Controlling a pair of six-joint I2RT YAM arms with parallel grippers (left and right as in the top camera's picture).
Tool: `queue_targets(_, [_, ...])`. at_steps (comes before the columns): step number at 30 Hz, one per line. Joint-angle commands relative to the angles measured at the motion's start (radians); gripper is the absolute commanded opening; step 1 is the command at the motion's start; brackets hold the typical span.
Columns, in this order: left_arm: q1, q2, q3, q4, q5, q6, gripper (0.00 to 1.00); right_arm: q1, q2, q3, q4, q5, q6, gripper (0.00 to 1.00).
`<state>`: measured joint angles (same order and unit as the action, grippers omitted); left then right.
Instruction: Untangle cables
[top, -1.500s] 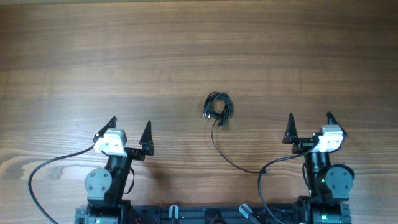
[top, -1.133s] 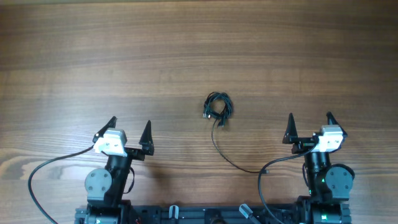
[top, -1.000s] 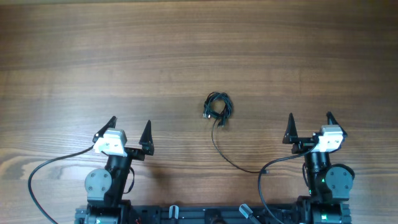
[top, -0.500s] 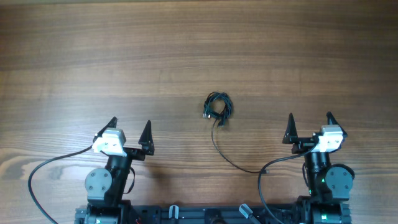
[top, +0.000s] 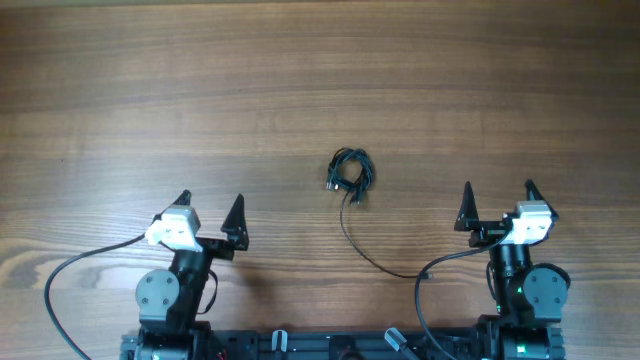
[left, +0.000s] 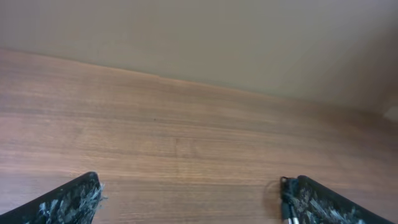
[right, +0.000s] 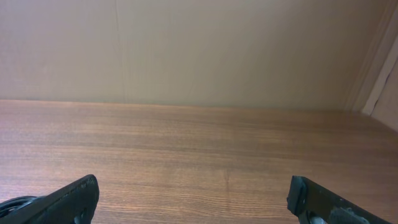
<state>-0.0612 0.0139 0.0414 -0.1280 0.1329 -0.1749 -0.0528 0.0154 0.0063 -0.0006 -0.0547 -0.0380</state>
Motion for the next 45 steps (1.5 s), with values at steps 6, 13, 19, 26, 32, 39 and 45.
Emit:
queue_targets(6, [-0.007, 0.0, 0.045, -0.02, 0.106, -0.073, 1.0, 0.004, -0.005, -0.001, 0.003, 0.01, 0.014, 1.0])
queue_targets(13, [-0.007, 0.0, 0.045, -0.022, 0.106, -0.072, 1.0, 0.004, -0.005, -0.001, 0.003, 0.01, 0.014, 1.0])
queue_targets(19, [-0.007, 0.0, 0.045, -0.022, 0.106, -0.072, 1.0, 0.004, -0.005, -0.001, 0.003, 0.01, 0.014, 1.0])
queue_targets(26, [-0.007, 0.0, 0.047, -0.019, 0.106, -0.072, 1.0, 0.004, -0.005, -0.001, 0.003, 0.01, 0.014, 1.0])
queue_targets(32, [-0.007, 0.002, 0.087, -0.023, 0.106, -0.072, 1.0, 0.004, -0.005, -0.001, 0.003, 0.01, 0.014, 1.0])
queue_targets(39, [-0.007, 0.008, 0.114, -0.023, 0.086, -0.068, 1.0, 0.004, -0.005, -0.001, 0.003, 0.01, 0.014, 1.0])
queue_targets(45, [-0.007, 0.102, 0.166, -0.023, 0.079, -0.068, 1.0, 0.004, -0.005, -0.001, 0.003, 0.01, 0.014, 1.0])
